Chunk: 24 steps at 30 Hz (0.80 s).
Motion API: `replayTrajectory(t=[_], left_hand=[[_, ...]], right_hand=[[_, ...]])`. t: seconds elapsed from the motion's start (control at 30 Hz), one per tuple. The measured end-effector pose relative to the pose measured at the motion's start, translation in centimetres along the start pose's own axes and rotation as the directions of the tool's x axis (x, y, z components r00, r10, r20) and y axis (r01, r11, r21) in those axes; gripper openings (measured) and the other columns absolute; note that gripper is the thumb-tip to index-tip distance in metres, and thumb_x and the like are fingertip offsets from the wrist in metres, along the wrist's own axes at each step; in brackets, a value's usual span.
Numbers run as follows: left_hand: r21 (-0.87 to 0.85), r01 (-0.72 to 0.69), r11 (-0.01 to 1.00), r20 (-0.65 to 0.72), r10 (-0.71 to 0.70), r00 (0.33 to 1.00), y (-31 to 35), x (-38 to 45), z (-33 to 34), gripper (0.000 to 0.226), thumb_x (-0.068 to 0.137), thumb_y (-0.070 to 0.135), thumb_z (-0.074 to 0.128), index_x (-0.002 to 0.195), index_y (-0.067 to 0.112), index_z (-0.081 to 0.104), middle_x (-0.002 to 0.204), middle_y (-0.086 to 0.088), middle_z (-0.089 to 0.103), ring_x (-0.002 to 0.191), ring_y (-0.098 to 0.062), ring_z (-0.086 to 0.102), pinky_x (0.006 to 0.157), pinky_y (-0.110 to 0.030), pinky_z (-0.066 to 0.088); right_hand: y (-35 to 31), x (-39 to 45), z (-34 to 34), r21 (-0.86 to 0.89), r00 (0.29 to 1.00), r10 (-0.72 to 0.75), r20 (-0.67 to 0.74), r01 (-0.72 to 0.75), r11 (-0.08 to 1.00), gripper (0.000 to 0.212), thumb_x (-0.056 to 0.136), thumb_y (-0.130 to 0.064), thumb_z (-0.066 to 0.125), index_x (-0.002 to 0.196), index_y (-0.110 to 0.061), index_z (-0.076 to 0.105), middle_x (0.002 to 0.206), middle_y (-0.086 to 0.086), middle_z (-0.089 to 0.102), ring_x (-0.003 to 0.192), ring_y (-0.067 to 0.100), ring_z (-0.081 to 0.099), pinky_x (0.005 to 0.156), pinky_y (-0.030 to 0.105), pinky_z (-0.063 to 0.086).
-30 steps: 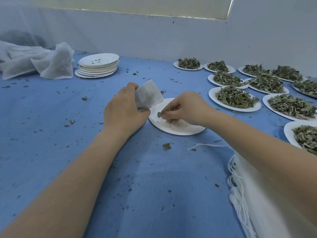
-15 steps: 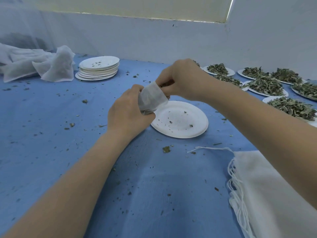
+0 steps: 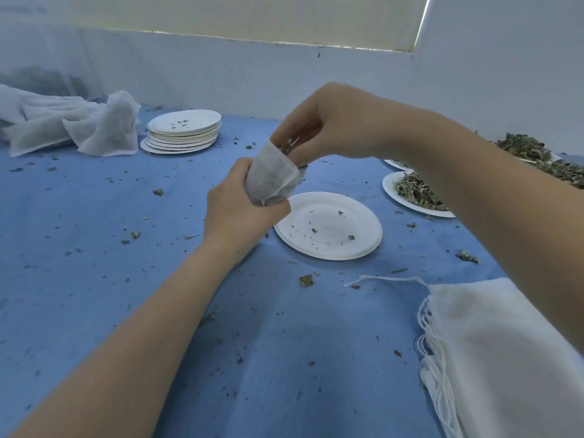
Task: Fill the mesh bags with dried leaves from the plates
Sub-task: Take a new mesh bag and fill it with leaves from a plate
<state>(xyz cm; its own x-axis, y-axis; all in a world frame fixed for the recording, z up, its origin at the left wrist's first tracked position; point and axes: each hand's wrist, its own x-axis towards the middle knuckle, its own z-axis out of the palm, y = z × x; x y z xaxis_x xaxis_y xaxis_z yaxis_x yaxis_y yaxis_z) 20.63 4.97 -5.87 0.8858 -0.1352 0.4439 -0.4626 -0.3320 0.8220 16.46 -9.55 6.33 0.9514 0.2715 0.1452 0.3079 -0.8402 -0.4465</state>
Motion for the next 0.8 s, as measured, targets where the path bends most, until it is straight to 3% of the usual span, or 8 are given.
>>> replayTrajectory(t=[0.07,0.1,0.17,0.33,0.43,0.7,0.8], left_hand=[[-0.013,-0.007,1.0,0.005,0.007,1.0,0.1,-0.1,0.0,0.03,0.057,0.031,0.07,0.08,0.033,0.051,0.068,0.018,0.058,0.061,0.005,0.05,0.047,-0.006,0.037],[-0.022,-0.012,1.0,0.011,0.013,1.0,0.2,-0.2,0.0,0.03,0.06,0.027,0.072,0.08,0.033,0.051,0.067,0.018,0.058,0.061,0.005,0.05,0.047,-0.006,0.037],[-0.046,-0.028,0.999,0.029,0.029,0.999,0.4,-0.4,0.1,0.031,0.062,0.021,0.074,0.077,0.034,0.05,0.065,0.024,0.056,0.06,0.007,0.05,0.049,-0.005,0.036],[-0.096,-0.018,0.995,0.083,0.026,0.996,0.9,-0.6,0.0,0.03,0.055,0.031,0.069,0.078,0.035,0.051,0.062,0.03,0.054,0.06,0.01,0.05,0.049,-0.003,0.035],[-0.091,-0.023,0.996,0.083,0.031,0.996,0.8,-0.5,-0.1,0.031,0.058,0.029,0.074,0.074,0.034,0.049,0.062,0.028,0.054,0.059,0.008,0.05,0.048,-0.003,0.034],[0.097,-0.065,0.993,0.142,0.051,0.988,-0.1,-0.2,-0.2,0.042,0.056,0.039,0.072,0.091,0.036,0.048,0.079,0.02,0.059,0.076,0.01,0.051,0.051,-0.009,0.038],[0.186,-0.085,0.979,0.181,0.051,0.982,-0.7,0.0,-0.5,0.049,0.061,0.034,0.075,0.098,0.041,0.044,0.084,0.024,0.055,0.078,0.007,0.051,0.058,-0.018,0.038]], right_hand=[[-0.1,0.2,0.4,-0.033,0.997,-0.02,-0.076,0.018,0.999,0.024,0.076,-0.006,0.067,0.092,-0.023,0.074,0.083,-0.012,0.072,0.079,0.002,0.066,0.065,0.013,0.049],[0.0,0.2,0.6,-0.061,0.995,-0.028,-0.094,0.022,0.998,0.024,0.076,-0.005,0.067,0.091,-0.022,0.074,0.082,-0.011,0.072,0.077,-0.001,0.064,0.064,0.01,0.048],[0.1,0.3,1.1,-0.102,0.994,-0.033,-0.107,0.022,0.995,0.023,0.077,-0.006,0.067,0.092,-0.021,0.075,0.081,-0.007,0.071,0.079,0.0,0.063,0.07,0.01,0.049],[0.2,0.3,1.8,-0.171,0.996,-0.061,-0.067,0.048,0.984,0.026,0.084,-0.007,0.064,0.1,-0.024,0.074,0.08,-0.015,0.067,0.071,-0.004,0.06,0.065,0.003,0.046],[0.2,-0.1,0.9,-0.074,0.997,-0.054,-0.058,0.05,0.996,0.027,0.085,-0.009,0.062,0.105,-0.026,0.072,0.09,-0.017,0.069,0.075,-0.011,0.061,0.07,0.003,0.046],[1.2,-0.8,0.5,0.08,1.0,0.008,-0.014,-0.007,0.997,0.025,0.081,-0.013,0.067,0.103,-0.024,0.073,0.095,-0.012,0.073,0.086,0.006,0.069,0.081,0.026,0.057],[2.0,-1.3,0.6,0.153,0.999,0.019,-0.035,-0.013,0.988,0.025,0.081,-0.012,0.068,0.103,-0.024,0.074,0.094,-0.013,0.073,0.088,0.003,0.069,0.077,0.019,0.055]])
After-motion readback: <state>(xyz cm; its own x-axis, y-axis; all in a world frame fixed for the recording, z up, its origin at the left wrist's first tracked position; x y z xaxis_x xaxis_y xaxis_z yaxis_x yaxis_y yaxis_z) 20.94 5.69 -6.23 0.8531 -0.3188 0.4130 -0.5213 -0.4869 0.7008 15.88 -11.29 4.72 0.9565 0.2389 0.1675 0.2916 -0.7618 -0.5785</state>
